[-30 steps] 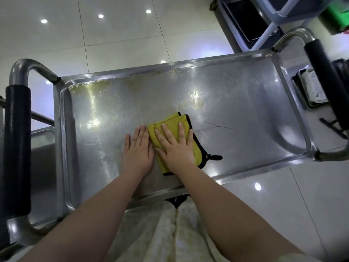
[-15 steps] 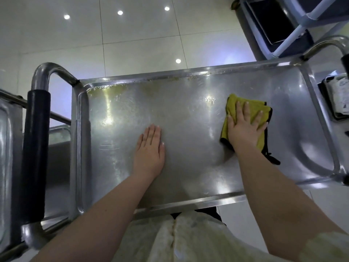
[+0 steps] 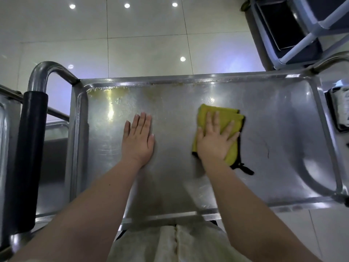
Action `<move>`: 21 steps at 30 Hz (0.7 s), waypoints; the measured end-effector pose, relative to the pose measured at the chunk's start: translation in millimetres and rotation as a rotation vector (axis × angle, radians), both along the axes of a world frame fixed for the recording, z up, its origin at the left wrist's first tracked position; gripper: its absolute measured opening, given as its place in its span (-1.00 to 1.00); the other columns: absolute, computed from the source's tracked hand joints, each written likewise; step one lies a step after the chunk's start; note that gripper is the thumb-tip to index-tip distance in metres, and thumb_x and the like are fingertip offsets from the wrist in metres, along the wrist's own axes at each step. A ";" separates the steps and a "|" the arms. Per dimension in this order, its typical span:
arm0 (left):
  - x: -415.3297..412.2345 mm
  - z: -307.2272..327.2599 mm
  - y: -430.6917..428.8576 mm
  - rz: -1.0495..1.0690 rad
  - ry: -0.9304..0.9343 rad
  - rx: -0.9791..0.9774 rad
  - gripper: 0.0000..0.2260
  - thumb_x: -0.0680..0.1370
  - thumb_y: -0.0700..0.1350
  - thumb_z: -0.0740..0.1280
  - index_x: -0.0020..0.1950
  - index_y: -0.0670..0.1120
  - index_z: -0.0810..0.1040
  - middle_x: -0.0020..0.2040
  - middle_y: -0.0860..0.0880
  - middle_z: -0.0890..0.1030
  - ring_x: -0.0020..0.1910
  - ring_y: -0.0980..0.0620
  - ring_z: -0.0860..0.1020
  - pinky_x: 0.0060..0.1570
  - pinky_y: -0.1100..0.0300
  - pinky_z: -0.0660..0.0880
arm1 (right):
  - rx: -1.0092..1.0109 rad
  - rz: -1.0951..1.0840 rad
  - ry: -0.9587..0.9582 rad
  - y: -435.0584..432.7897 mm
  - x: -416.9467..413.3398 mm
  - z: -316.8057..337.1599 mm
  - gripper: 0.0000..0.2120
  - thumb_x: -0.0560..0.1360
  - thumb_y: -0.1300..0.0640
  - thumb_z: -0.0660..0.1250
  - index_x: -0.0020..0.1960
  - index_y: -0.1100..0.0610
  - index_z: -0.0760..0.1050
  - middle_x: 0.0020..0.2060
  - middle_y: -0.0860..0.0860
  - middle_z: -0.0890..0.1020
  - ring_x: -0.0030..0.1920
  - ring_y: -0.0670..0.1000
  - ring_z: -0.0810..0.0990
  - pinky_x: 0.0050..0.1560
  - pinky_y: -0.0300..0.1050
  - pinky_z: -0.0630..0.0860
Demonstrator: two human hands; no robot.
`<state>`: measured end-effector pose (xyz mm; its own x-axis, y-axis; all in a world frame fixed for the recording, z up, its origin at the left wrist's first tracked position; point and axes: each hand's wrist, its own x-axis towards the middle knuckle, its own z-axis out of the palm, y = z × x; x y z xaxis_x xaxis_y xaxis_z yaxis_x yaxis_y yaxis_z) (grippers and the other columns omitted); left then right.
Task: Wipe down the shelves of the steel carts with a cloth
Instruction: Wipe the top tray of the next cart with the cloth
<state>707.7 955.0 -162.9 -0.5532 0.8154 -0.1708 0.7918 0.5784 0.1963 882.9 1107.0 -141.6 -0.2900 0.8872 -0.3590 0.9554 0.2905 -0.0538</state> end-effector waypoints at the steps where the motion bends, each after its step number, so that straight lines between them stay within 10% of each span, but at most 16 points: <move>1: -0.2 0.0 -0.1 0.004 -0.003 0.007 -0.41 0.57 0.08 -0.14 0.59 -0.06 0.05 0.60 -0.02 0.05 0.57 0.01 -0.02 0.50 0.08 -0.27 | -0.020 0.105 0.009 -16.4 -19.6 0.6 -0.42 0.61 -0.24 -0.18 0.53 -0.20 -0.35 0.53 -0.17 -0.30 0.51 0.33 -0.29 0.41 0.44 -0.26; 8: 0.3 3.4 0.3 0.083 -0.021 0.055 -0.39 0.55 0.04 -0.16 0.58 -0.16 0.07 0.59 -0.08 0.08 0.56 0.02 0.02 0.48 0.22 -0.32 | -0.058 0.658 0.091 -48.5 -59.3 4.0 -0.45 0.60 -0.28 -0.18 0.55 -0.25 -0.22 0.57 -0.17 -0.12 0.54 0.25 -0.24 0.44 0.37 -0.26; 21: 2.7 -0.3 3.2 0.063 0.008 0.028 -0.43 0.58 0.04 -0.14 0.59 -0.10 0.05 0.59 -0.04 0.04 0.57 0.02 -0.02 0.52 0.09 -0.22 | 0.003 0.015 0.027 64.9 -20.8 4.2 -0.44 0.62 -0.24 -0.16 0.55 -0.20 -0.27 0.56 -0.17 -0.22 0.53 0.29 -0.27 0.44 0.38 -0.27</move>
<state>710.4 958.2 -163.2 -0.6048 0.7833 -0.1434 0.7557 0.6214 0.2070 862.1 1171.9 -137.4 -0.3127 0.8837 -0.3484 0.9491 0.3049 -0.0784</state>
